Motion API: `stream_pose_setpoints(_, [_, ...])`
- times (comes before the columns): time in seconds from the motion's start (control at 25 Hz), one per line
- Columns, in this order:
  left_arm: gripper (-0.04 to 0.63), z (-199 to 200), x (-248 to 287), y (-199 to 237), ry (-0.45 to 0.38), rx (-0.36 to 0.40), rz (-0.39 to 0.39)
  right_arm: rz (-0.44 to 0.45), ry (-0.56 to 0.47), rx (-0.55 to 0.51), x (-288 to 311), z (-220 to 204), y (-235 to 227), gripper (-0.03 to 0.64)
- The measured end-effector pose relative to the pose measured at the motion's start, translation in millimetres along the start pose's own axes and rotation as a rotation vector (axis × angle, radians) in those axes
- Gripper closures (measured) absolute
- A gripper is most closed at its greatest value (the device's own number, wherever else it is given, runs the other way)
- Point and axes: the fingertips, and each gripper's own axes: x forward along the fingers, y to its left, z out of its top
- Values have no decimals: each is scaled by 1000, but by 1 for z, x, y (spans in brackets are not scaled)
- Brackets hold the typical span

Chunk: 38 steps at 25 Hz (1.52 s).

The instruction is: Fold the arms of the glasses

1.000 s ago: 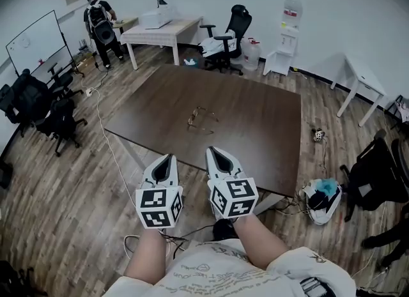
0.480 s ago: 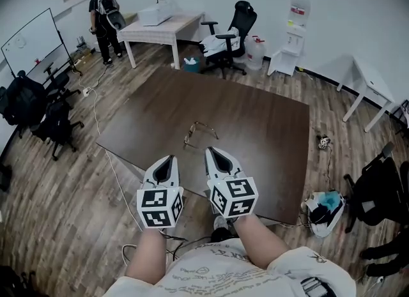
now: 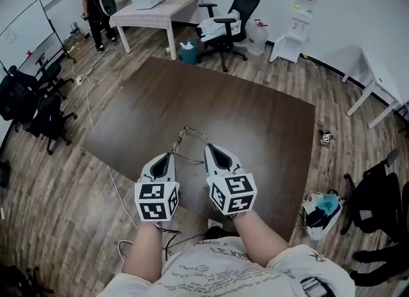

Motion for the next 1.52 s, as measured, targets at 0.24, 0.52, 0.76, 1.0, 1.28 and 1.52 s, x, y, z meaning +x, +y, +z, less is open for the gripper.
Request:
stream_pose_setpoints(0.24, [581, -22, 59, 6, 131, 14, 29, 30, 87, 16, 33, -18, -42, 603])
stream_pose_setpoints(0.52, [581, -40, 97, 35, 224, -3, 41, 41, 157, 34, 55, -36, -60, 603])
stream_pose_setpoints(0.76, [581, -64, 128, 61, 340, -2, -34, 16, 198, 18, 68, -47, -65, 603])
stream_pose_setpoints(1.0, [581, -88, 171, 80, 439, 20, -177, -100, 233, 36, 88, -62, -74, 603])
stream_pose_setpoints(1.28, [546, -113, 218, 83, 529, 64, -341, -218, 272, 49, 114, -74, -85, 603])
stream_pose_setpoints(1.52, [525, -145, 245, 85, 610, 103, -390, -300, 296, 69, 121, -86, -99, 603])
